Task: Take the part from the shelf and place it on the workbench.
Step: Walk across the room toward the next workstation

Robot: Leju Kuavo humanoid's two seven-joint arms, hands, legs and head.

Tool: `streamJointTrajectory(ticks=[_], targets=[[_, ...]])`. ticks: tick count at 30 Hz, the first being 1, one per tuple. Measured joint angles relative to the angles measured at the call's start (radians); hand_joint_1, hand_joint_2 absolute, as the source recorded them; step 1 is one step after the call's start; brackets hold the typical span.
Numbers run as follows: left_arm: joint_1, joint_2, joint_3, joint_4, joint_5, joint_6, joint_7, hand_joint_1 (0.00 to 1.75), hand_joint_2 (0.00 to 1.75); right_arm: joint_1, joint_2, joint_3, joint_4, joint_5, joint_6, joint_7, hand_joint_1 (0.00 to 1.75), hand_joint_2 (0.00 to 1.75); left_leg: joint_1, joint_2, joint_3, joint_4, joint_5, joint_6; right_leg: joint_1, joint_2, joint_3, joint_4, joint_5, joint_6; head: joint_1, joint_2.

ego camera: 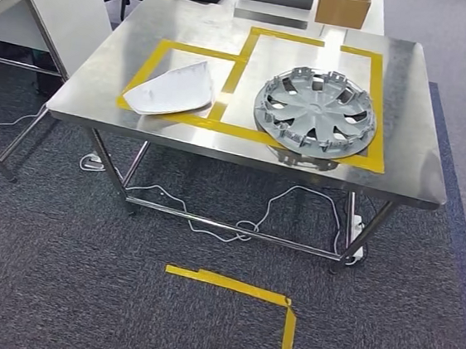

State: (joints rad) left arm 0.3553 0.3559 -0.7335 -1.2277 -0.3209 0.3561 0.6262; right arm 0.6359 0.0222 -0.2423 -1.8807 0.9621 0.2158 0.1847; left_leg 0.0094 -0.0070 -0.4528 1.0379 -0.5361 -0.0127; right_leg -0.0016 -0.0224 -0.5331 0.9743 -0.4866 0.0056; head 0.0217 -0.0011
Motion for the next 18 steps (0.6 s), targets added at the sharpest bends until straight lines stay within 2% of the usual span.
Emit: streamJointTrajectory(ticks=[1, 2, 3, 4, 5, 6, 8, 9, 10, 11, 12, 13, 14, 15, 16, 17, 18], targets=[[-0.004, 0.0, -0.003, 0.0, 0.009, 0.009, -0.005, 0.0, 0.0, 0.001, 0.053, -0.051, 0.035, 0.014, 0.045, -0.005, 0.0, 0.0, -0.002, -0.004, 0.027, -0.046, -0.013, 0.006, 0.001, 0.0, -0.007, 0.006, 0.007, 0.005, 0.0, 0.0], [-0.008, 0.001, -0.008, 0.002, 0.02, 0.019, -0.011, 0.0, 0.0, 0.003, 0.102, -0.099, 0.067, 0.016, 0.083, 0.004, 0.0, 0.0, -0.004, -0.005, 0.036, -0.07, -0.02, 0.012, 0.001, 0.0, -0.014, 0.01, 0.014, 0.011, 0.0, 0.0], [-0.013, 0.001, -0.014, 0.004, 0.03, 0.027, -0.017, 0.0, 0.0, 0.009, 0.143, -0.138, 0.094, 0.002, 0.108, 0.022, 0.0, 0.0, -0.005, -0.003, 0.029, -0.074, -0.017, 0.02, -0.001, 0.001, -0.018, 0.011, 0.022, 0.017, 0.001, 0.0], [-0.017, 0.001, -0.02, 0.006, 0.038, 0.034, -0.021, 0.0, 0.0, 0.016, 0.174, -0.165, 0.116, -0.019, 0.122, 0.042, 0.0, 0.0, -0.005, 0.0, 0.02, -0.076, -0.009, 0.028, -0.003, 0.005, -0.024, 0.015, 0.017, 0.022, 0.0, 0.0], [-0.022, 0.002, -0.026, 0.009, 0.045, 0.039, -0.025, 0.0, 0.0, 0.022, 0.198, -0.184, 0.133, -0.036, 0.13, 0.058, 0.0, 0.0, -0.004, 0.005, 0.009, -0.077, 0.001, 0.036, -0.004, 0.009, -0.034, 0.031, -0.006, 0.027, 0.002, 0.0], [-0.026, 0.002, -0.032, 0.012, 0.05, 0.043, -0.028, 0.0, 0.0, 0.026, 0.217, -0.198, 0.147, -0.047, 0.136, 0.07, 0.0, 0.0, -0.003, 0.01, -0.004, -0.079, 0.011, 0.043, -0.006, 0.013, -0.049, 0.064, -0.045, 0.031, 0.003, 0.0], [-0.036, 0.002, -0.041, 0.018, 0.058, 0.05, -0.031, 0.0, 0.0, 0.028, 0.246, -0.219, 0.166, -0.058, 0.147, 0.087, 0.0, 0.0, -0.006, 0.019, -0.034, -0.079, 0.033, 0.051, -0.008, 0.018, -0.083, 0.179, -0.147, 0.037, 0.006, 0.0], [-0.041, 0.002, -0.047, 0.02, 0.063, 0.054, -0.032, 0.0, 0.0, 0.028, 0.257, -0.227, 0.174, -0.063, 0.156, 0.096, 0.0, 0.0, -0.007, 0.022, -0.05, -0.078, 0.045, 0.051, -0.008, 0.018, -0.094, 0.239, -0.176, 0.039, 0.006, 0.0], [-0.046, 0.003, -0.053, 0.023, 0.067, 0.059, -0.033, 0.0, 0.0, 0.028, 0.266, -0.233, 0.181, -0.071, 0.165, 0.106, 0.0, 0.0, -0.009, 0.024, -0.066, -0.077, 0.057, 0.051, -0.008, 0.018, -0.092, 0.28, -0.178, 0.039, 0.006, 0.0], [-0.051, 0.004, -0.06, 0.026, 0.072, 0.065, -0.034, 0.0, 0.0, 0.027, 0.273, -0.237, 0.188, -0.085, 0.17, 0.118, 0.0, 0.0, -0.011, 0.025, -0.082, -0.076, 0.069, 0.051, -0.008, 0.018, -0.077, 0.292, -0.155, 0.038, 0.006, 0.0], [-0.056, 0.005, -0.067, 0.028, 0.078, 0.071, -0.035, 0.0, 0.0, 0.027, 0.279, -0.24, 0.196, -0.106, 0.167, 0.132, 0.0, 0.0, -0.012, 0.026, -0.097, -0.074, 0.08, 0.049, -0.008, 0.018, -0.045, 0.269, -0.117, 0.035, 0.006, 0.0], [-0.062, 0.006, -0.074, 0.031, 0.084, 0.077, -0.036, 0.0, 0.0, 0.027, 0.284, -0.24, 0.204, -0.128, 0.158, 0.146, 0.0, 0.0, -0.014, 0.026, -0.11, -0.071, 0.091, 0.047, -0.007, 0.018, 0.005, 0.21, -0.085, 0.03, 0.006, 0.0], [-0.068, 0.007, -0.081, 0.032, 0.09, 0.082, -0.039, 0.0, 0.0, 0.025, 0.288, -0.239, 0.213, -0.148, 0.146, 0.156, 0.0, 0.0, -0.016, 0.026, -0.12, -0.068, 0.101, 0.044, -0.005, 0.018, 0.068, 0.127, -0.07, 0.025, 0.006, 0.0], [-0.074, 0.008, -0.088, 0.035, 0.096, 0.086, -0.043, 0.0, 0.0, 0.021, 0.293, -0.235, 0.222, -0.16, 0.133, 0.16, 0.0, 0.0, -0.019, 0.025, -0.129, -0.065, 0.111, 0.04, -0.004, 0.018, 0.125, 0.039, -0.074, 0.019, 0.005, 0.0], [-0.082, 0.009, -0.095, 0.038, 0.103, 0.09, -0.048, 0.0, 0.0, 0.016, 0.296, -0.232, 0.233, -0.164, 0.125, 0.156, 0.0, 0.0, -0.02, 0.025, -0.136, -0.062, 0.122, 0.035, -0.002, 0.018, 0.165, -0.029, -0.087, 0.014, 0.005, 0.0], [-0.091, 0.01, -0.102, 0.042, 0.111, 0.094, -0.055, 0.0, 0.0, 0.011, 0.299, -0.229, 0.245, -0.164, 0.121, 0.148, 0.0, 0.0, -0.02, 0.025, -0.141, -0.061, 0.132, 0.03, 0.0, 0.018, 0.183, -0.067, -0.098, 0.01, 0.005, 0.0], [-0.099, 0.011, -0.111, 0.048, 0.121, 0.097, -0.063, 0.0, 0.0, 0.007, 0.302, -0.228, 0.259, -0.163, 0.122, 0.137, 0.0, 0.0, -0.019, 0.025, -0.147, -0.061, 0.143, 0.024, 0.0, 0.017, 0.181, -0.08, -0.098, 0.005, 0.004, 0.0]])
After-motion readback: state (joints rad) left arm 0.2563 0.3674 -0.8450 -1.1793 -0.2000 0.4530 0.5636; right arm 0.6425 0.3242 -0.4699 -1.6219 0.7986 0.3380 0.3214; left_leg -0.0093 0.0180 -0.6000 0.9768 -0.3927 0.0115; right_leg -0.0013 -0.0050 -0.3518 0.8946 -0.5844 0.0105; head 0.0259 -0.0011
